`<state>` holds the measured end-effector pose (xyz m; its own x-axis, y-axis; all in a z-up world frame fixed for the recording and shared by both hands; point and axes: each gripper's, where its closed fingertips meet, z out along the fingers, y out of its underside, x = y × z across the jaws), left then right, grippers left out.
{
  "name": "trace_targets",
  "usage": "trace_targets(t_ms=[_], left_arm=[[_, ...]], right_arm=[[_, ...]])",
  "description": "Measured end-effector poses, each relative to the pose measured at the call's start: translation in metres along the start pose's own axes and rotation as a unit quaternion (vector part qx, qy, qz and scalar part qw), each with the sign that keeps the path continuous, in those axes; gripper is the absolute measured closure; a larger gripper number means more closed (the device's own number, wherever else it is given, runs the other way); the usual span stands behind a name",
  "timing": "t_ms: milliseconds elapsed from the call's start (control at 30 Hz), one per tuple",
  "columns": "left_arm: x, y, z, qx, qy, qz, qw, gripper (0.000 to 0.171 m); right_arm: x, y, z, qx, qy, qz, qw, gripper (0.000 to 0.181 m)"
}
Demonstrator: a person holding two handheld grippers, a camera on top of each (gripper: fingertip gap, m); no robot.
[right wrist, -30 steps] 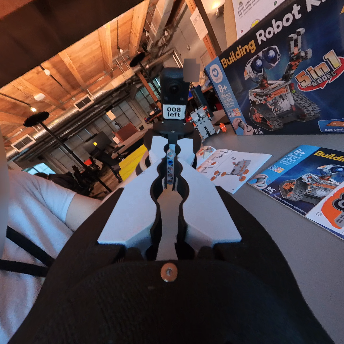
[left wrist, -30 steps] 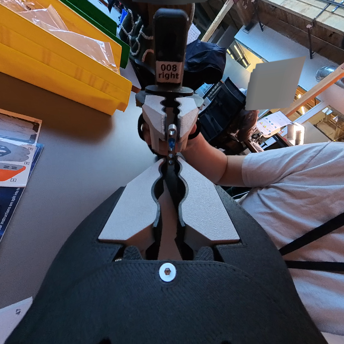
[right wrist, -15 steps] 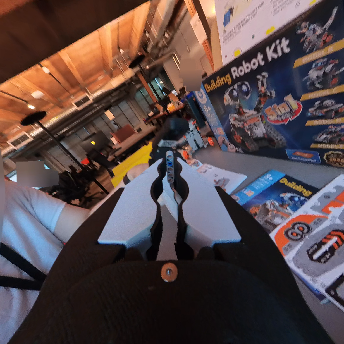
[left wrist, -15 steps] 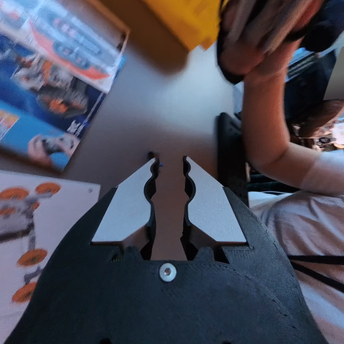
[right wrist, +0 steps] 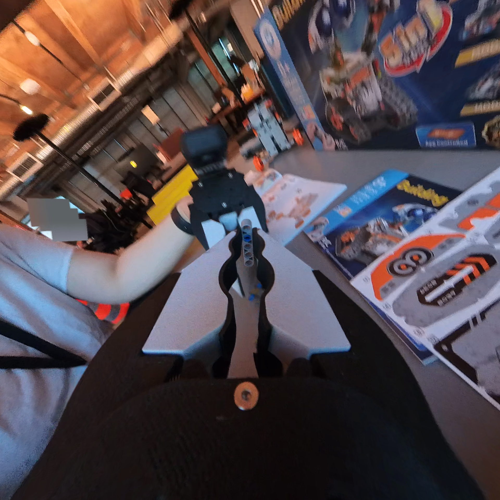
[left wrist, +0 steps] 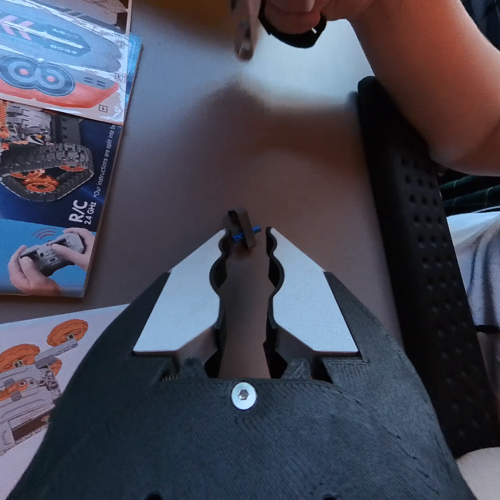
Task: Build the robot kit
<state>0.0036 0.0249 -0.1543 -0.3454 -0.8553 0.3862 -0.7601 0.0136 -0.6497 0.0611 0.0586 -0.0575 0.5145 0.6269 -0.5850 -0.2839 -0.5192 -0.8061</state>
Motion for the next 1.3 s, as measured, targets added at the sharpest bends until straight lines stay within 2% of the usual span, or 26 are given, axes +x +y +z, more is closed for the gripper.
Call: trace_targets(t_ms=[67,233,300,400,500,600,833,967,1067,1133,1300], left_arm=[[-0.001,0.002,0.000,-0.003,-0.001,0.003,1.000,0.158],[0.001,0.004,-0.003,-0.020,-0.007,0.012,1.000,0.165],[-0.005,0.009,-0.013,-0.055,-0.053,0.013,0.997,0.166],[-0.015,0.017,-0.029,-0.134,-0.151,0.047,0.978,0.168],[-0.014,0.020,-0.031,-0.199,-0.199,0.074,0.957,0.170],[-0.012,0.015,-0.026,-0.227,-0.225,0.094,0.943,0.170],[-0.018,0.008,-0.020,-0.218,-0.247,0.097,0.939,0.167],[-0.023,0.021,-0.019,-0.236,-0.240,0.088,0.938,0.169],[-0.023,0.018,-0.019,-0.210,-0.228,0.076,0.948,0.168],[-0.026,0.019,-0.024,-0.196,-0.227,0.064,0.952,0.162],[-0.032,0.023,-0.040,-0.170,-0.229,0.033,0.958,0.164]], right_arm=[[0.011,0.017,0.000,-0.046,0.024,0.005,0.999,0.174],[0.022,0.036,-0.006,-0.107,0.062,0.022,0.992,0.174],[0.022,0.038,-0.007,-0.122,0.084,0.004,0.989,0.174],[0.021,0.040,-0.004,-0.138,0.101,-0.028,0.985,0.174],[0.027,0.046,-0.002,-0.153,0.114,-0.031,0.981,0.174],[0.029,0.046,-0.002,-0.154,0.120,-0.038,0.980,0.174],[0.029,0.048,0.000,-0.156,0.111,-0.034,0.981,0.174],[0.027,0.062,0.006,-0.193,0.106,-0.030,0.975,0.174],[0.030,0.076,0.009,-0.233,0.118,-0.038,0.965,0.174],[0.031,0.081,0.011,-0.242,0.116,-0.025,0.963,0.174],[0.035,0.085,0.011,-0.252,0.121,-0.032,0.960,0.174]])
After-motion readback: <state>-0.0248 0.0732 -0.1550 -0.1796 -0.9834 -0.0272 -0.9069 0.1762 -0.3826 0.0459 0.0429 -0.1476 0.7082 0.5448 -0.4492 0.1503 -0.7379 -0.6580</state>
